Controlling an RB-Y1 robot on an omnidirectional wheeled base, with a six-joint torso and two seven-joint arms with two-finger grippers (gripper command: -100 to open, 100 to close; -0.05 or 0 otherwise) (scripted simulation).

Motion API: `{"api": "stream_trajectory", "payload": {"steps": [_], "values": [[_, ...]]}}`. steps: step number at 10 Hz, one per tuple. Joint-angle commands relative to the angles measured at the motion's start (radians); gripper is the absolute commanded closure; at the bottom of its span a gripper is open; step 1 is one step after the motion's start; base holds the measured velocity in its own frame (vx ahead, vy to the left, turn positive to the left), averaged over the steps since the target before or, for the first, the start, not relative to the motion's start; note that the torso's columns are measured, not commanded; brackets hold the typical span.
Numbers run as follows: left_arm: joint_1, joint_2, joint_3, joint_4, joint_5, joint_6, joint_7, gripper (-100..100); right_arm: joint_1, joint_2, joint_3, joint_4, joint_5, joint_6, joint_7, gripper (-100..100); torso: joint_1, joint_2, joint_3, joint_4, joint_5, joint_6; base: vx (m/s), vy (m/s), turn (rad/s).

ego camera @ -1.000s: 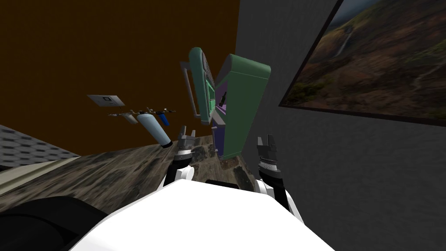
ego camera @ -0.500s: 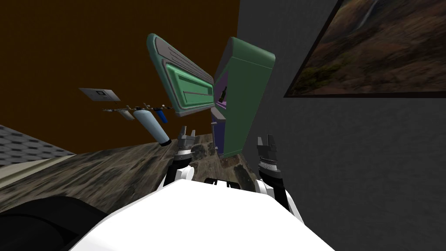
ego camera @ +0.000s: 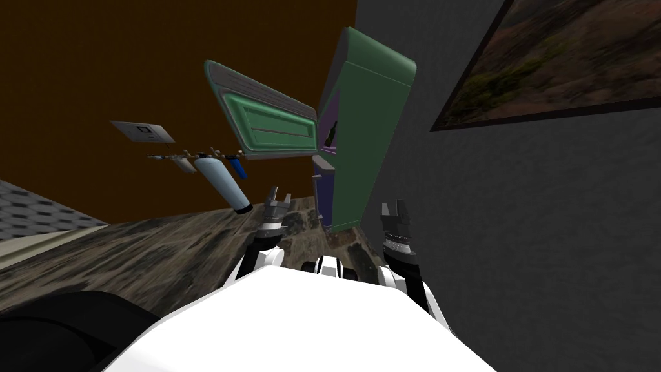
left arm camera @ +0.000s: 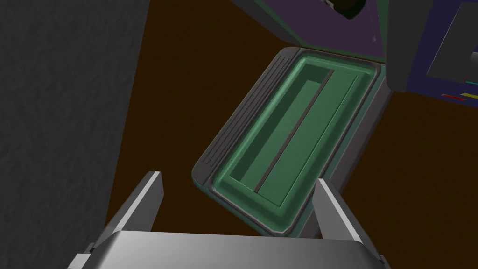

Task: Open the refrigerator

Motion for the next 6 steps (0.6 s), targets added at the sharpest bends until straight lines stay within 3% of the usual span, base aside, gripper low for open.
{"api": "stream_trajectory", "payload": {"steps": [1, 6], "values": [[0.005, 0.072, 0.008, -0.009, 0.012, 0.037, 0.001, -100, 0.0, 0.0, 0.0, 0.0, 0.0, 0.0, 0.0, 0, -0.001, 0.001, -0.001, 0.001, 0.0, 0.0, 0.113, -0.055, 0.06], [0.013, 0.122, 0.033, -0.027, 0.044, 0.126, 0.006, -100, 0.0, 0.0, 0.0, 0.0, 0.0, 0.0, 0.0, 0, 0.001, 0.004, 0.001, 0.002, 0.0, 0.0, 0.113, -0.069, 0.064]]}}
